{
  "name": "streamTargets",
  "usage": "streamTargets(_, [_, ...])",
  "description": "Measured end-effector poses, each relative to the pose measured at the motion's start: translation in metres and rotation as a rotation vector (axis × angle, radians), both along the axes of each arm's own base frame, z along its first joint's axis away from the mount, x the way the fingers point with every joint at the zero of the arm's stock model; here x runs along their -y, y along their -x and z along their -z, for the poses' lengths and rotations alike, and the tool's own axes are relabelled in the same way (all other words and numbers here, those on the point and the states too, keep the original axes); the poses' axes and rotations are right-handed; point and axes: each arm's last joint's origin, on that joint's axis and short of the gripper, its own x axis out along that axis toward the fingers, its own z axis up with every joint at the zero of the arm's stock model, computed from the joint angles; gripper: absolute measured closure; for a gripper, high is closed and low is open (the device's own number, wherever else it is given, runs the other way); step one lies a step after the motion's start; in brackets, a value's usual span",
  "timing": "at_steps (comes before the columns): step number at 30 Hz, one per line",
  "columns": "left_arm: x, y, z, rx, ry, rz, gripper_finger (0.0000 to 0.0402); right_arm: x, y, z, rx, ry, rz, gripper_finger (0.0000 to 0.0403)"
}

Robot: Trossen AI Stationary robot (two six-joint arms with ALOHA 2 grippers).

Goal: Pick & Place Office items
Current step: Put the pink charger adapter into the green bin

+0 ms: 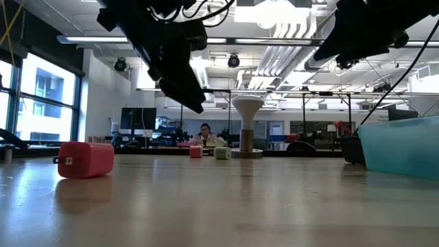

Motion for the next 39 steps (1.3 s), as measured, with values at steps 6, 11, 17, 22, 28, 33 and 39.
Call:
streamTargets(6, [-0.042, 0.01, -0.007, -0.054, -0.188, 0.012, 0.0046, -0.006, -0.009, -0.001, 0.0, 0.009, -0.045, 0.0038])
streamTargets(11, [-0.099, 0.022, -0.006, -0.103, -0.267, 0.029, 0.0046, -0.01, -0.015, -0.002, -0.016, -0.008, -0.09, 0.0037])
streamTargets(17, [-0.173, 0.04, 0.014, -0.092, -0.137, -0.077, 0.0046, -0.015, -0.022, -0.004, -0.013, -0.025, -0.133, 0.0038])
streamTargets(22, [-0.208, 0.047, 0.028, -0.049, -0.128, -0.135, 0.0046, -0.017, -0.025, -0.006, -0.003, -0.024, -0.146, 0.0037])
streamTargets(28, [-0.217, 0.039, 0.036, 0.007, -0.181, -0.126, 0.0046, -0.017, -0.025, -0.006, -0.003, -0.027, -0.147, 0.0037])
streamTargets(33, [-0.217, 0.032, 0.043, 0.02, -0.161, -0.152, 0.0046, -0.018, -0.025, -0.005, -0.016, -0.056, -0.162, 0.0039])
streamTargets(39, [-0.213, 0.029, 0.044, 0.034, -0.091, -0.203, 0.0046, -0.018, -0.025, -0.004, -0.033, -0.087, -0.178, 0.004])
